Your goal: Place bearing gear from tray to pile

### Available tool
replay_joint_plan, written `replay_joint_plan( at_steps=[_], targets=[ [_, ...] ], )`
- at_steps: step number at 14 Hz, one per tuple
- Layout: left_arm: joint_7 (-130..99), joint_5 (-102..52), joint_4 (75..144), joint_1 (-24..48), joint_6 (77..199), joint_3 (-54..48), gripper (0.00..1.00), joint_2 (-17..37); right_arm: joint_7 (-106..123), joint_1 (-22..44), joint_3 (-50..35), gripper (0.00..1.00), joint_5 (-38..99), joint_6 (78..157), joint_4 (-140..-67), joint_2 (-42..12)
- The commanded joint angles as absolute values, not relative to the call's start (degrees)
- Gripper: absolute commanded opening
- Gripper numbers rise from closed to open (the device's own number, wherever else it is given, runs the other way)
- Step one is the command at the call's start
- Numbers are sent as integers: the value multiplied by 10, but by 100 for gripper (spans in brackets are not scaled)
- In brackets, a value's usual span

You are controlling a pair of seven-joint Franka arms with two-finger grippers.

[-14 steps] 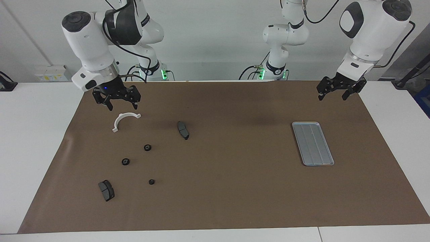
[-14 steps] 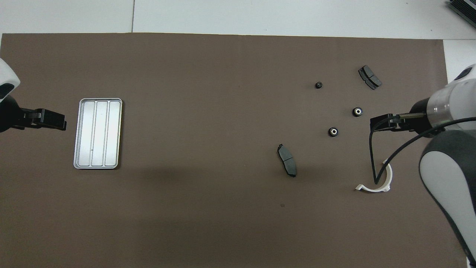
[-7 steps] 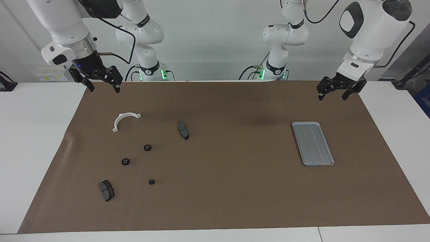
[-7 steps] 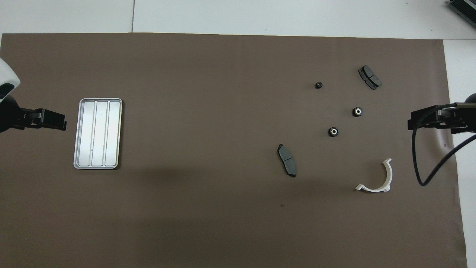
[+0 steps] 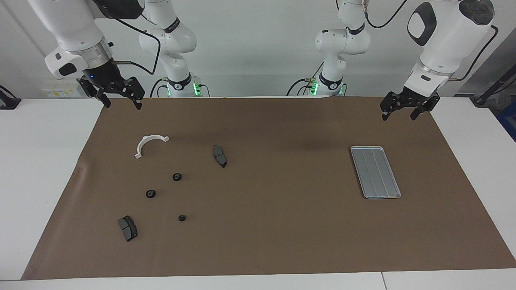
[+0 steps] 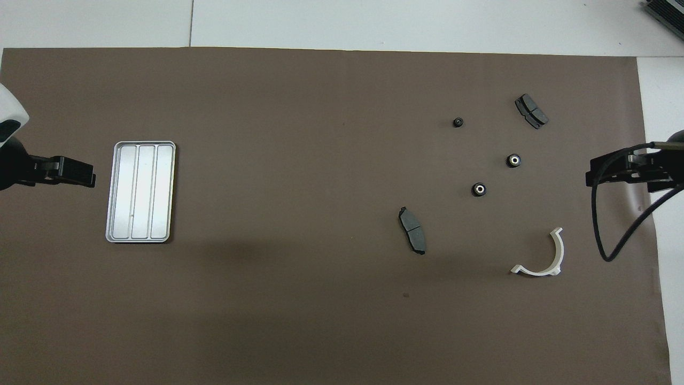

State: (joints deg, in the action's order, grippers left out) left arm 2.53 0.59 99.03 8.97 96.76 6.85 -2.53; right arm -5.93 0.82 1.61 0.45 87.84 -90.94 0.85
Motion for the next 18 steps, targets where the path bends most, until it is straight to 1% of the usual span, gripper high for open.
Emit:
replay_joint_plan(
  at_steps=[1,2,6,10,12,18],
  targets=[
    [27,18,1009,91,976,69,100,-42,-57,-6,9,100,7,879,-894,8],
    [27,18,1009,91,976,69,100,-42,-57,-7,11,100,7,873,-887,5],
    [27,18,1008,91,976,69,100,-42,-57,-6,16,100,7,881,-913,16],
    [27,18,1009,91,976,69,100,-42,-60,3,20,100,6,882,-914,17],
    [27,18,1009,91,976,69,100,-42,-56,26,35,100,-4,888,-914,17],
    [27,18,1009,91,975,69,100,-42,-56,28,52,100,-9,885,-917,17]
  ],
)
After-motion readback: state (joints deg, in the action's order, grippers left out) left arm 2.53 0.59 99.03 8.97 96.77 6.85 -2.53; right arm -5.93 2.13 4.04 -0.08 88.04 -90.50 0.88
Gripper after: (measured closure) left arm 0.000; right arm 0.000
